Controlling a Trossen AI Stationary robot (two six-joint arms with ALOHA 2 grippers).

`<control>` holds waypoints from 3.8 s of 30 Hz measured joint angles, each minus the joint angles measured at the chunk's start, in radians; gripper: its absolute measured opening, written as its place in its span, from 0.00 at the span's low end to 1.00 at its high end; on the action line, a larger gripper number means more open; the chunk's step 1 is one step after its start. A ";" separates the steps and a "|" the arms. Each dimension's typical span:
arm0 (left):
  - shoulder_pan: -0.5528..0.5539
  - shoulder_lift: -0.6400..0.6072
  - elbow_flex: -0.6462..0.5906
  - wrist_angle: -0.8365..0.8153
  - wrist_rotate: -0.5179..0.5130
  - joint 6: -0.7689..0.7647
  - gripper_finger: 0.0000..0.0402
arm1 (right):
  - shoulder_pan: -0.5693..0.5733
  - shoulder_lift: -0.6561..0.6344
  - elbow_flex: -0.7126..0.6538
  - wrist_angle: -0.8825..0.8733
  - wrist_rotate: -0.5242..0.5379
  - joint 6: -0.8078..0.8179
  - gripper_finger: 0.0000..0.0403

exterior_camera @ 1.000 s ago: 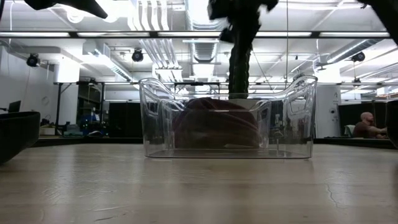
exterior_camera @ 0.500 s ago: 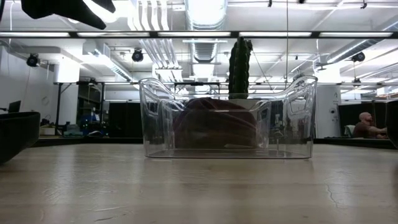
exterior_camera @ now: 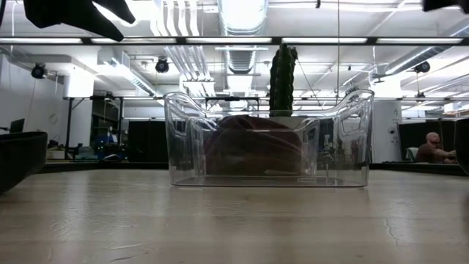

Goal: Pick & Place hat
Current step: Put the right black cap into the bottom transparent bin

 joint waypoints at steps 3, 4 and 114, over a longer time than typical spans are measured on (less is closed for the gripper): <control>0.000 0.000 -0.001 0.001 0.000 0.003 0.54 | 0.021 -0.030 -0.071 0.005 -0.073 0.099 0.03; 0.000 0.000 -0.001 0.001 0.000 0.003 0.54 | 0.030 -0.039 -0.093 0.012 -0.099 0.132 0.03; 0.000 0.000 -0.001 0.010 0.001 0.012 0.54 | 0.480 -0.091 -0.247 0.257 -0.063 1.070 0.03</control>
